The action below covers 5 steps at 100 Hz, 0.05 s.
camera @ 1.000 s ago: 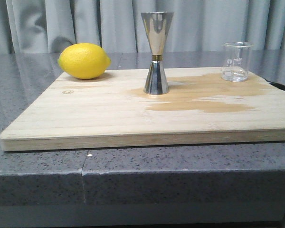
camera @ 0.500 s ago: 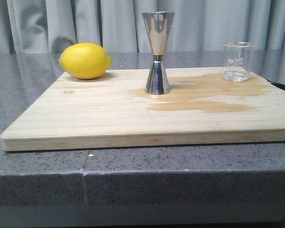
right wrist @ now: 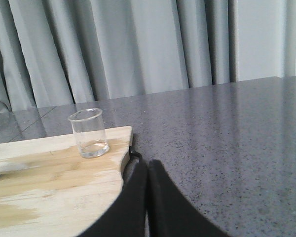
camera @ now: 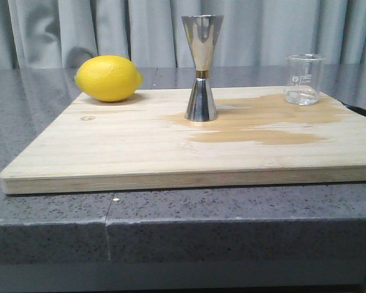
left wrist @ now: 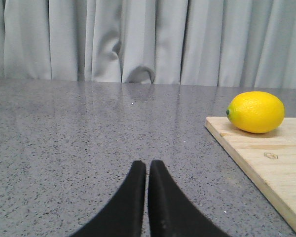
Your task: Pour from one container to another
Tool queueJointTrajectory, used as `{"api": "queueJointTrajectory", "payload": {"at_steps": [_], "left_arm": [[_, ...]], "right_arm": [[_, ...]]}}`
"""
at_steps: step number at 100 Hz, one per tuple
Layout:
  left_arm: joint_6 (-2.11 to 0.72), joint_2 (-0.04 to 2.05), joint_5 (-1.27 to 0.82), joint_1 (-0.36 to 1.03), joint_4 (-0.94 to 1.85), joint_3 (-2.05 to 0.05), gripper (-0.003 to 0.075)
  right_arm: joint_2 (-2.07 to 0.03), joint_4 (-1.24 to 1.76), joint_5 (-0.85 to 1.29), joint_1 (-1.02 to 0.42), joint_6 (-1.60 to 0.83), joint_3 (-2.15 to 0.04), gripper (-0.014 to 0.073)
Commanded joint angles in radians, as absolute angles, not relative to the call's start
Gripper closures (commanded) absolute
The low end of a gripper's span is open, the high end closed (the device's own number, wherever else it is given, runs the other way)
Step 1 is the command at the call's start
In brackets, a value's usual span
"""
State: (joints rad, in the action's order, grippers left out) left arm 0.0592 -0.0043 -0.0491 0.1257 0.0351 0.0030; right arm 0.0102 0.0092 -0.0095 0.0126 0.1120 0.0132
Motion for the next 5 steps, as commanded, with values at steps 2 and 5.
{"api": "queueJointTrajectory", "payload": {"at_steps": [2,5], "left_arm": [[0.063,-0.029,0.03,0.126,0.04,0.04,0.0739],[0.063,-0.029,0.03,0.126,0.04,0.04,0.0739]], "right_arm": [[0.028,0.01,-0.094,0.018,0.108,0.04,0.0663],[0.028,0.01,-0.094,0.018,0.108,0.04,0.0663]]}}
